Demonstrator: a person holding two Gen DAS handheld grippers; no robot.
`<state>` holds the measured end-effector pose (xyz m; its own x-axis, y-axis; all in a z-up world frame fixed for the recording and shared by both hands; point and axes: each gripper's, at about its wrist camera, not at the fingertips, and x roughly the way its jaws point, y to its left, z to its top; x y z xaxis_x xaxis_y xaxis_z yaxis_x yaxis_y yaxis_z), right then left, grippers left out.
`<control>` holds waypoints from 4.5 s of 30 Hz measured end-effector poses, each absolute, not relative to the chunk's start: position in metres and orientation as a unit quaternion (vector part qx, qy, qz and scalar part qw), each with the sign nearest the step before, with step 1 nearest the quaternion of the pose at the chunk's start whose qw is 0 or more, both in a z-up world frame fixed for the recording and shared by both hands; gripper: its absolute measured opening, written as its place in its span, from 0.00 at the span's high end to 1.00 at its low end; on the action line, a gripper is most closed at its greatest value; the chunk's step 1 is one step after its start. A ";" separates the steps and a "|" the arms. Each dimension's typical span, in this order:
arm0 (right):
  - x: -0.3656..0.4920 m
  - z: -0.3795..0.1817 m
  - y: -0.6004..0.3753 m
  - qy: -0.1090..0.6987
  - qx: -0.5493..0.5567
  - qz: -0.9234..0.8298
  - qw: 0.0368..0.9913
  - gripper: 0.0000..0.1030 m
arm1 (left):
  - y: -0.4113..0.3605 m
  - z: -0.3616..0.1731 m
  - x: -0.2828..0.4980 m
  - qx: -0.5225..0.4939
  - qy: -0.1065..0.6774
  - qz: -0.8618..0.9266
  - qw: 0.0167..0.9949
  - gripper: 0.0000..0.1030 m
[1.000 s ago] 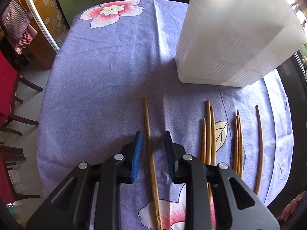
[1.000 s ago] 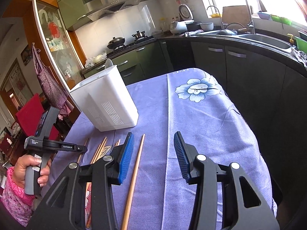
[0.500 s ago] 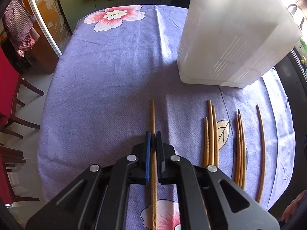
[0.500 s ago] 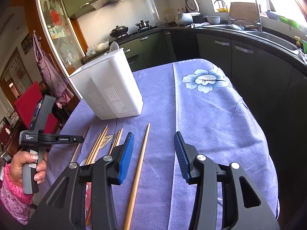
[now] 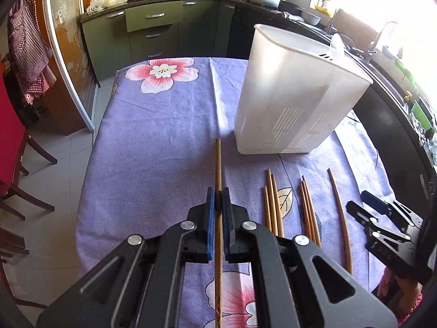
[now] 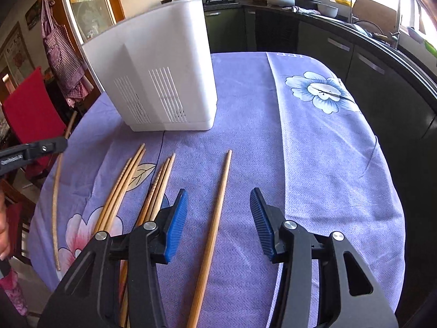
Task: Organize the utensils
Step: 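Grasp another wooden chopstick with the right gripper and lift it, then carry the chopstick in the left gripper over the basket while the right carries its chopstick there, then open the left gripper to drop its chopstick into the basket while the right drops its chopstick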
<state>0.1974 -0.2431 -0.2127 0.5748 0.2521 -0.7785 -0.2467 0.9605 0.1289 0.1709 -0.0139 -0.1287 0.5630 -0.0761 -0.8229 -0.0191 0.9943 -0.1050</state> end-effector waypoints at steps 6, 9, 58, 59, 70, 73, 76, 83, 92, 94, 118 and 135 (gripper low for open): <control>0.219 -0.232 -0.222 0.465 -0.025 0.122 0.876 0.69 | -0.011 -0.116 0.160 -0.053 0.447 -0.034 0.892 0.95; 0.225 -0.236 -0.215 0.466 -0.039 0.111 0.877 0.72 | -0.011 -0.113 0.156 -0.051 0.442 -0.038 0.895 0.95; 0.102 -0.087 -0.282 0.281 0.056 0.183 0.940 0.94 | -0.030 -0.054 0.105 -0.009 0.381 -0.045 0.924 0.95; 0.101 -0.086 -0.283 0.280 0.056 0.183 0.941 0.94 | -0.031 -0.053 0.104 -0.007 0.380 -0.045 0.924 0.95; 0.095 -0.081 -0.281 0.272 0.055 0.188 0.942 0.94 | -0.031 -0.047 0.099 -0.006 0.375 -0.048 0.926 0.95; 0.095 -0.079 -0.281 0.269 0.054 0.190 0.943 0.94 | -0.031 -0.046 0.099 -0.005 0.374 -0.048 0.926 0.95; 0.095 -0.077 -0.280 0.267 0.053 0.192 0.943 0.94 | -0.031 -0.046 0.099 -0.005 0.374 -0.048 0.926 0.95; 0.091 -0.071 -0.279 0.258 0.050 0.195 0.945 0.94 | -0.032 -0.042 0.098 -0.006 0.370 -0.051 0.928 0.95; 0.091 -0.066 -0.277 0.254 0.044 0.198 0.946 0.94 | -0.035 -0.033 0.096 -0.002 0.363 -0.056 0.930 0.95; 0.091 -0.062 -0.274 0.252 0.042 0.201 0.946 0.94 | -0.036 -0.031 0.096 -0.002 0.362 -0.058 0.930 0.95; 0.128 0.076 -0.239 0.162 -0.007 0.227 0.960 0.94 | -0.053 0.089 0.124 0.007 0.277 -0.090 0.957 0.95; 0.267 0.103 -0.211 0.182 -0.001 0.203 0.962 0.94 | -0.065 0.106 0.214 0.017 0.239 -0.066 0.969 0.95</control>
<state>0.2667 -0.2115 0.1029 0.8512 0.3905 -0.3508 -0.3912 0.9175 0.0721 0.2140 -0.0648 0.1060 0.8770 -0.1197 -0.4653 0.1362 0.9907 0.0020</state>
